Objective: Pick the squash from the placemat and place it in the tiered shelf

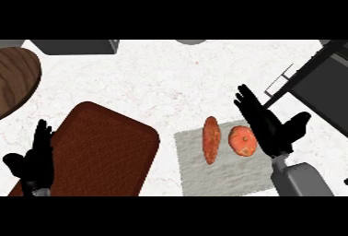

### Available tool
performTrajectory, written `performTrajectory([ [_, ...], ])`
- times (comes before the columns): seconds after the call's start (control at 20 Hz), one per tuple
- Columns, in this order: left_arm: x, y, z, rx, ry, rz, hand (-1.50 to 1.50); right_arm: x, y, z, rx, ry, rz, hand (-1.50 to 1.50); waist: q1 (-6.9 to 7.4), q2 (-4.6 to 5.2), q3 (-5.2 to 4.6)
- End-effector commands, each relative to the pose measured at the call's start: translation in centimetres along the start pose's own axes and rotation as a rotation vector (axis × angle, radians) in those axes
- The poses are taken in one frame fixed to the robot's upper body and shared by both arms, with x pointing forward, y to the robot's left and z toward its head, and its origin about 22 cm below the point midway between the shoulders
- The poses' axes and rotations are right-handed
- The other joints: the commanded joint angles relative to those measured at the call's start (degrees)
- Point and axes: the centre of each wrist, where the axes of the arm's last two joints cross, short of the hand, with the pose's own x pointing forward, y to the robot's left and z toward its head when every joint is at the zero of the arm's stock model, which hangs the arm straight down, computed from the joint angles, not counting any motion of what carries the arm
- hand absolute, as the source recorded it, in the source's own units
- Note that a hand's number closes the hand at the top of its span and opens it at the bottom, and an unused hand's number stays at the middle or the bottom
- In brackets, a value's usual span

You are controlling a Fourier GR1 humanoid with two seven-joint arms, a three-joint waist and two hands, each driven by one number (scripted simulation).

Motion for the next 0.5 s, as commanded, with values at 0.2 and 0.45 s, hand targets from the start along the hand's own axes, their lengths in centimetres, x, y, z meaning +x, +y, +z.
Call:
performTrajectory([
  [0.2,-1.1,-0.3,0.9,-0.175,0.190,-0.027,0.00,6.9,-10.8,3.5,-0.286,-0.311,0.378,1.50,-3.73,-1.14,0.29],
  [0.45,-0.3,-0.9,0.9,-0.274,0.247,-0.024,0.00,3.7,-15.7,6.2,-0.531,0.022,0.475,1.50,-4.20,-0.14,0.28],
])
